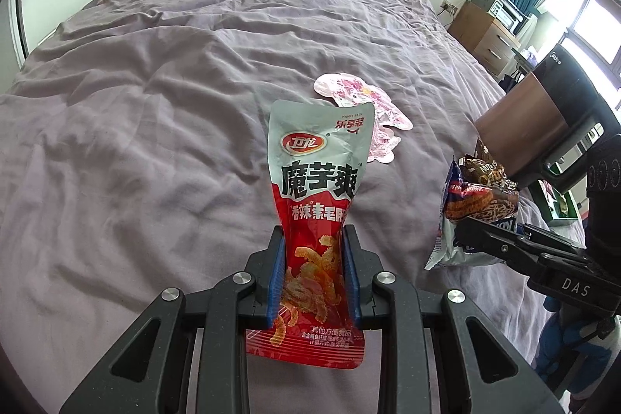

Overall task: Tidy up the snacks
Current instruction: 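Lift both held packets and carry them around the kettle toward the green tray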

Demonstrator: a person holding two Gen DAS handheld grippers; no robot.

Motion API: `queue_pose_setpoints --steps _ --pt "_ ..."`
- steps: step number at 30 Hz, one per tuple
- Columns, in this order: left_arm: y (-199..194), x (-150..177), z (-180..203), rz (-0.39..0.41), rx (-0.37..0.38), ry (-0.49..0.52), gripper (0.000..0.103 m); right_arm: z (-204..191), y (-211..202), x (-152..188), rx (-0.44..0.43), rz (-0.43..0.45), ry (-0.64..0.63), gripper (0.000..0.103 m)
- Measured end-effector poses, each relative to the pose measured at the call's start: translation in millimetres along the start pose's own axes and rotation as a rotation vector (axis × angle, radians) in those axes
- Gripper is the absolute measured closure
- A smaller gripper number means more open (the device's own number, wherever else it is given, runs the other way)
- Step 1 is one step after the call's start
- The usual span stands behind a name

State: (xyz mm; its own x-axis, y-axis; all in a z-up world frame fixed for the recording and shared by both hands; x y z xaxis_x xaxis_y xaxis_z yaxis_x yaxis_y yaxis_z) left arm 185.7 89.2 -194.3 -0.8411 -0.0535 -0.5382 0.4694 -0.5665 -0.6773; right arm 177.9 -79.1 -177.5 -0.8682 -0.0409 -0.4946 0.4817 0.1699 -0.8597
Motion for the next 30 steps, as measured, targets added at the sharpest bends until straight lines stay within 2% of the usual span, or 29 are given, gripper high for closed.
queue_pose_setpoints --steps 16,30 --pt "-13 17 24 -0.013 0.040 0.014 0.080 1 -23 22 0.020 -0.025 0.002 0.000" --pt "-25 35 69 -0.044 0.077 0.100 0.080 23 -51 38 0.054 -0.040 0.031 0.000"
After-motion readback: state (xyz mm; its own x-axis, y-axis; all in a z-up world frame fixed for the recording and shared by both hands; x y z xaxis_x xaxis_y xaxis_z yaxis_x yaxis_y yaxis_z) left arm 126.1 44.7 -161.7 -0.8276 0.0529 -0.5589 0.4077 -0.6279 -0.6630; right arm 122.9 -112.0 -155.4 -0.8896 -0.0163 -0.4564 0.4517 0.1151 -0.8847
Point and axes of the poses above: each gripper's, at about its wrist camera, not at the fingertips, and y roughly the way its jaws point, z to its right, x to its underside, the point moved 9 cm from there along y, roughly the way its jaws point, and after that the axes turned 15 degrees about x, right-handed, at the moved point
